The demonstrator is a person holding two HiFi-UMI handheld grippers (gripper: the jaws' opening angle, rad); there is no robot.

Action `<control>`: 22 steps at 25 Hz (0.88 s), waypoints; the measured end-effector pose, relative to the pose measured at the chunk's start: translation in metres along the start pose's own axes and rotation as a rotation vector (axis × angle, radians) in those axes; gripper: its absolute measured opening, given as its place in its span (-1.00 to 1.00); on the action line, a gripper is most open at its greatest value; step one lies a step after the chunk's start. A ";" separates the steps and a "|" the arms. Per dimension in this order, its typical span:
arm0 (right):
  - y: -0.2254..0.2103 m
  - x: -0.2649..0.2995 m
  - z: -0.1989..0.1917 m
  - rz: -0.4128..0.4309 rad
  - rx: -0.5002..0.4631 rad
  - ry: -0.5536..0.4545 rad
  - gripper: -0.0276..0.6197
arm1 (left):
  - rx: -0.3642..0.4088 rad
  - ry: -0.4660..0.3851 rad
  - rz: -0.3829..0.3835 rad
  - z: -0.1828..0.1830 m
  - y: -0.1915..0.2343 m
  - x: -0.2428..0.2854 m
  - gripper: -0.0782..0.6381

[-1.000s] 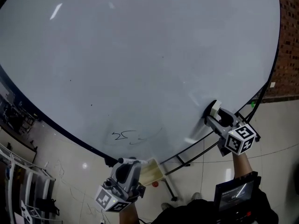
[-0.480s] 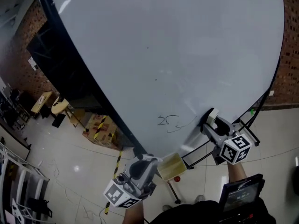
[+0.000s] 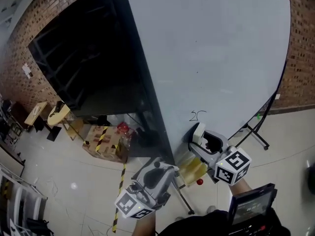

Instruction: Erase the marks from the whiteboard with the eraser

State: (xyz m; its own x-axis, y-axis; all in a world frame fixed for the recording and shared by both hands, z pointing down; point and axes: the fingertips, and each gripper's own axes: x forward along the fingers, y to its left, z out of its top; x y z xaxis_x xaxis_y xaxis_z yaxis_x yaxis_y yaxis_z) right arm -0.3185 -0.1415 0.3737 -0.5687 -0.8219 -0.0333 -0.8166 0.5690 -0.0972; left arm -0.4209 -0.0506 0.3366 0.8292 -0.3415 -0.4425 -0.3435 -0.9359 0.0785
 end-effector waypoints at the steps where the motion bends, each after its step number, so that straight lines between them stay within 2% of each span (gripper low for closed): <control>1: 0.011 0.004 -0.001 0.023 -0.014 0.008 -0.17 | 0.001 -0.002 -0.001 0.000 0.000 0.000 -0.62; 3: 0.017 0.009 -0.002 0.047 -0.037 0.023 -0.17 | 0.004 -0.004 0.000 0.001 0.001 0.006 -0.62; 6: -0.004 0.007 0.006 0.046 -0.029 0.038 -0.17 | 0.008 -0.005 0.008 0.003 0.002 0.024 -0.62; 9: -0.044 -0.007 0.012 -0.022 0.003 0.025 -0.17 | 0.024 -0.010 0.019 0.007 -0.001 0.029 -0.62; 15: -0.162 -0.047 0.013 -0.217 0.083 0.000 -0.17 | 0.052 -0.009 0.053 0.006 -0.005 0.032 -0.62; 18: -0.172 -0.050 0.011 -0.248 0.082 -0.007 -0.17 | 0.061 -0.006 0.069 0.006 -0.006 0.025 -0.62; 22: -0.159 -0.048 0.009 -0.255 0.116 -0.028 -0.17 | 0.070 -0.006 0.082 0.007 -0.008 0.020 -0.62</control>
State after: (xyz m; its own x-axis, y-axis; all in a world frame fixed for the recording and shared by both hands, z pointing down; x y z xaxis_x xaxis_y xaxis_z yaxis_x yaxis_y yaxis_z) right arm -0.1609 -0.1929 0.3821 -0.3425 -0.9393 -0.0206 -0.9152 0.3385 -0.2189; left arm -0.4046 -0.0498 0.3207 0.7943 -0.4160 -0.4428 -0.4404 -0.8963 0.0521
